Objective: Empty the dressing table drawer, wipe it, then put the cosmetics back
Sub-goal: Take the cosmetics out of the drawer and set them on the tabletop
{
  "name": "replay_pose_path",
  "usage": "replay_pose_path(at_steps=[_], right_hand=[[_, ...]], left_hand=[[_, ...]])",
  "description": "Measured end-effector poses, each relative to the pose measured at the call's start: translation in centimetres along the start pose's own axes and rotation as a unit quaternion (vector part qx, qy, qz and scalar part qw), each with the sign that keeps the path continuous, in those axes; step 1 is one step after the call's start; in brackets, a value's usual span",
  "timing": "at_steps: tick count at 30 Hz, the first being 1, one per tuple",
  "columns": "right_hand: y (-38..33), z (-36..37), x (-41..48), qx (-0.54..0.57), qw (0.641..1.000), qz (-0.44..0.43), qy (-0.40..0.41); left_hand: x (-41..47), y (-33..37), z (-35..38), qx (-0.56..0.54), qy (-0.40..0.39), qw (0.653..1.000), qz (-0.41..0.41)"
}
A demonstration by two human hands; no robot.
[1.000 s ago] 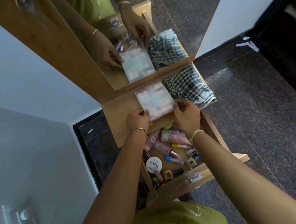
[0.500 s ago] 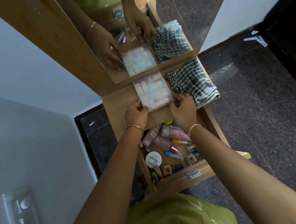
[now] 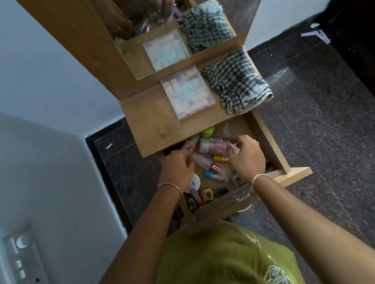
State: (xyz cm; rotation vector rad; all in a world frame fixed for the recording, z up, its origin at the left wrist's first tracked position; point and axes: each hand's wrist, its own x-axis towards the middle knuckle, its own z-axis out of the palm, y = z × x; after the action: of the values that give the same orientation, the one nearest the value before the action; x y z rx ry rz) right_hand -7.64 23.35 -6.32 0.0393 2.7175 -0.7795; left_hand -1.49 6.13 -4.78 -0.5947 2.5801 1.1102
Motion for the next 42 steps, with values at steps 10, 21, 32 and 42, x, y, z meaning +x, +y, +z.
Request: replay_pose_path(at_steps=[10, 21, 32, 42], right_hand=[[1.7, 3.9, 3.4, -0.207, 0.963, -0.132, -0.109], [2.5, 5.0, 4.2, -0.232, 0.952, -0.192, -0.057], [4.2, 2.4, 1.0, -0.098, 0.961, -0.256, -0.028], [2.0, -0.3, -2.9, 0.216, 0.957, -0.194, 0.01]], left_hand=[[2.5, -3.9, 4.1, 0.302, 0.045, 0.948, 0.089], [3.0, -5.3, 5.3, 0.241, 0.119, 0.956, 0.116], [-1.3, -5.7, 5.0, 0.022, 0.176, 0.976, 0.127], [-3.2, -4.6, 3.0, -0.44, 0.03, 0.897, 0.033]])
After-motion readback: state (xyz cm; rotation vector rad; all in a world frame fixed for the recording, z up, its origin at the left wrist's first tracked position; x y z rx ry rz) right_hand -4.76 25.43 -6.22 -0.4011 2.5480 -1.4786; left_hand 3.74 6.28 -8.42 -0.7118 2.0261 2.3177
